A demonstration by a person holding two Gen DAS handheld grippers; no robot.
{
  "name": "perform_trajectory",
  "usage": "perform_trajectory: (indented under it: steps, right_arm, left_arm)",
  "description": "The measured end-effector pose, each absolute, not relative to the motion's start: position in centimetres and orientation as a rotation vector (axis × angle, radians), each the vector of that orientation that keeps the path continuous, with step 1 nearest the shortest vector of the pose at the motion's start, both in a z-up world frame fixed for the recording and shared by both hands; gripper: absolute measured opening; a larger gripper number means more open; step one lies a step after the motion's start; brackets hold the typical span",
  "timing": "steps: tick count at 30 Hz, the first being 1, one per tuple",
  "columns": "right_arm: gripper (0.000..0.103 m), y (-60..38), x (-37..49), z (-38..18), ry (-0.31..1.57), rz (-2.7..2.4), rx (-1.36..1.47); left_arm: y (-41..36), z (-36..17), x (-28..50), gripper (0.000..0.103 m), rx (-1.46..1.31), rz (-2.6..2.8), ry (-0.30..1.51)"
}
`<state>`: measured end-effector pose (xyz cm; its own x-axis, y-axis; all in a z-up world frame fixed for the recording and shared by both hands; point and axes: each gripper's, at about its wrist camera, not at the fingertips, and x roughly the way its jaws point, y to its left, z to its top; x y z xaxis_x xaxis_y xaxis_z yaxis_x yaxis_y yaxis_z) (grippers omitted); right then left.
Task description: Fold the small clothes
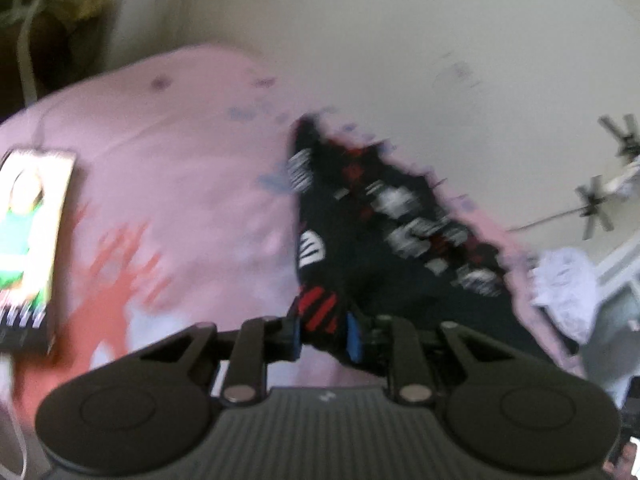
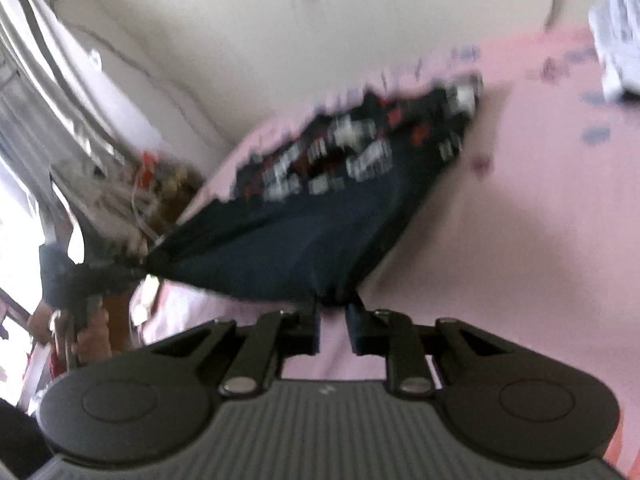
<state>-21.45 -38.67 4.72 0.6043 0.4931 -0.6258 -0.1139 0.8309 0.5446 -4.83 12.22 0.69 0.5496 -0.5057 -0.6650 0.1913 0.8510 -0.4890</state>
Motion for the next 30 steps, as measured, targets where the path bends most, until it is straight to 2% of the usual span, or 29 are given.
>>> perform_trajectory:
  steps: [1,2,3,7,9,10,11,12,13,16,18,22,25,27,28,29,30]
  right_arm:
    - [0.016,-39.0,-21.8,4.5,0.863,0.375,0.471]
    - [0.030,-39.4,-21.8,4.7,0.859,0.358,0.450]
    - [0.038,-40.4,-21.8,5.3,0.840,0.327,0.430]
    - [0.040,-44.1,-20.0,10.1,0.689,0.228,0.383]
    - [0.043,-44.4,-17.0,12.1,0.624,0.206,0.342]
    - [0.044,-44.3,-15.0,12.8,0.609,0.204,0.325]
    - [0.045,-44.1,-12.8,13.1,0.599,0.208,0.311]
    - [0.050,-44.0,-10.2,13.2,0.589,0.214,0.305]
    - [0.053,-43.8,-7.6,13.1,0.588,0.215,0.308]
    - [0.055,-42.5,0.3,12.0,0.646,0.254,0.316]
    - [0.061,-40.9,5.2,10.7,0.697,0.276,0.292]
    - [0.063,-37.6,12.9,6.9,0.812,0.303,0.238]
    - [0.063,-35.9,15.7,4.8,0.865,0.309,0.205]
    - [0.060,-35.6,16.9,3.7,0.892,0.304,0.205]
    - [0.052,-35.4,17.1,3.3,0.901,0.297,0.203]
    - [0.021,-35.5,17.2,3.2,0.905,0.298,0.198]
    - [0.013,-35.3,17.2,3.3,0.900,0.288,0.190]
  left_arm:
    - [12.6,0.0,-4.7,0.023,-0.384,-0.397,0.930]
    - [13.2,-0.5,-4.4,0.024,-0.401,-0.383,0.954]
    - [13.8,-0.4,-4.2,0.024,-0.421,-0.384,0.959]
    - [14.4,4.4,-2.9,0.024,-0.346,-0.340,0.807]
    - [12.7,7.3,-0.7,0.028,-0.281,-0.382,0.736]
    - [11.2,8.3,0.7,0.035,-0.240,-0.416,0.706]
    - [9.5,9.1,2.2,0.046,-0.198,-0.447,0.683]
    - [7.7,9.6,4.2,0.052,-0.166,-0.471,0.671]
    - [5.8,9.6,6.2,0.055,-0.145,-0.492,0.675]
    - [0.1,8.1,13.0,0.056,-0.094,-0.515,0.749]
    - [-3.4,6.2,17.4,0.056,-0.072,-0.499,0.819]
    - [-6.6,2.1,22.2,0.060,-0.075,-0.444,0.908]
    - [-8.3,-0.1,24.0,0.059,-0.095,-0.463,0.953]
    - [-9.6,-1.1,24.4,0.054,-0.054,-0.463,0.953]
    - [-10.2,-1.4,24.4,0.041,-0.020,-0.449,0.944]
    - [-10.8,-1.6,24.2,0.028,0.020,-0.434,0.931]
    - [-11.1,-1.6,24.0,0.022,0.047,-0.426,0.916]
